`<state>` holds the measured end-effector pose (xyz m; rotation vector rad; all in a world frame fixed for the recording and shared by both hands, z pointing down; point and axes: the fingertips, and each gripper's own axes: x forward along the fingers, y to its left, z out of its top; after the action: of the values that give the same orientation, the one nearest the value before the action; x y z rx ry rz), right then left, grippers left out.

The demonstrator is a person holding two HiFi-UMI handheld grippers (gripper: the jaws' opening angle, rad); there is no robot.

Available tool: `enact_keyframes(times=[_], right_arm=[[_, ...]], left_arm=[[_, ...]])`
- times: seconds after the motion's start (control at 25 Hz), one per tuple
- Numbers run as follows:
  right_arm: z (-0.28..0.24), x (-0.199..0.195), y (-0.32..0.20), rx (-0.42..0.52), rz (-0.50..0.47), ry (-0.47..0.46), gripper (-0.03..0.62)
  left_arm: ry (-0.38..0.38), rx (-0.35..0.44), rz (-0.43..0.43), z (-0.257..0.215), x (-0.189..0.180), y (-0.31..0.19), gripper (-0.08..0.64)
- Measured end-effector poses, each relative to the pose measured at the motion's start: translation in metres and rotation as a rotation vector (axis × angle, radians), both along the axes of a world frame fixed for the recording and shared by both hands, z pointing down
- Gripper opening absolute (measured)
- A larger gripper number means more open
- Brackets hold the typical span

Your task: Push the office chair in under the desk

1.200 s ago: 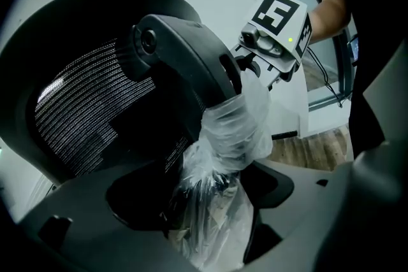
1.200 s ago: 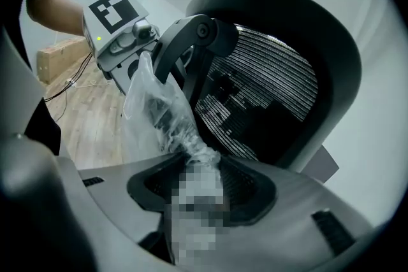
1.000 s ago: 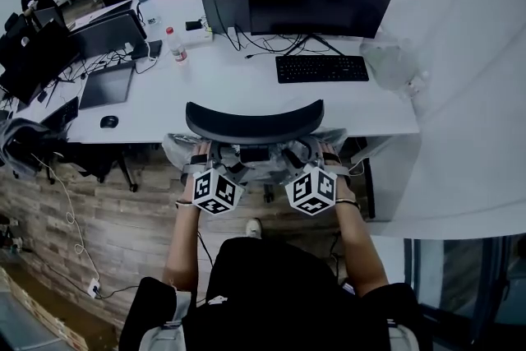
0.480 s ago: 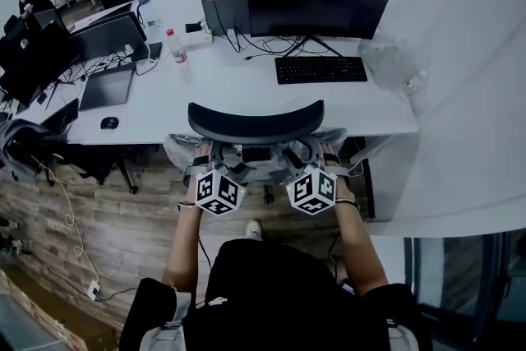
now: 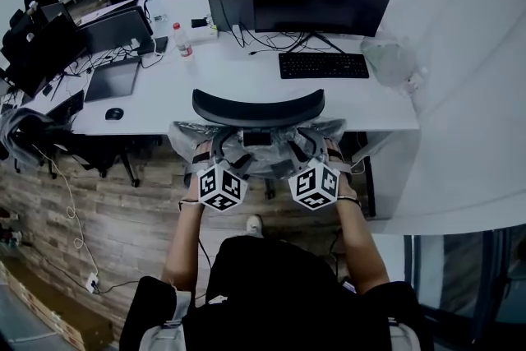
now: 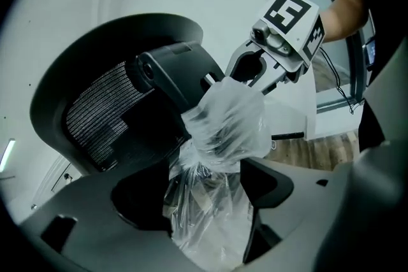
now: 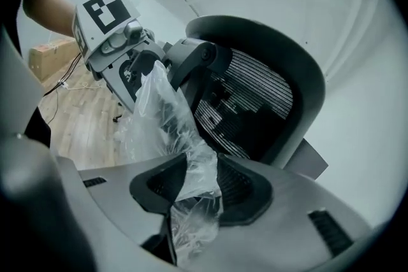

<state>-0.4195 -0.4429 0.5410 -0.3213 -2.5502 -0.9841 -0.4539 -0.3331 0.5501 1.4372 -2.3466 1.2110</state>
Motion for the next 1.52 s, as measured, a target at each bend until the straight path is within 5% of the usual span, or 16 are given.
enact_keyframes(times=[0.36, 0.6, 0.88, 1.52], right_arm=[[-0.025, 0.027, 0.001, -0.094, 0.034, -0.082, 0.09], [-0.037, 0.047, 0.001, -0.167, 0.057, -0.121, 0.063], [-0.035, 0.071, 0.008, -0.221, 0.057, -0.138, 0.053], [-0.07, 0.071, 0.024, -0.418, 0.121, -0.207, 0.025]], left_arm=[[0.038, 0.137, -0.093, -0.024, 0.02, 0.022, 0.337], [0.012, 0.236, -0.171, -0.042, 0.039, 0.035, 0.159], [0.047, 0.373, -0.285, -0.052, 0.06, 0.055, 0.036], [0.089, 0.554, -0.291, -0.087, 0.072, 0.072, 0.014]])
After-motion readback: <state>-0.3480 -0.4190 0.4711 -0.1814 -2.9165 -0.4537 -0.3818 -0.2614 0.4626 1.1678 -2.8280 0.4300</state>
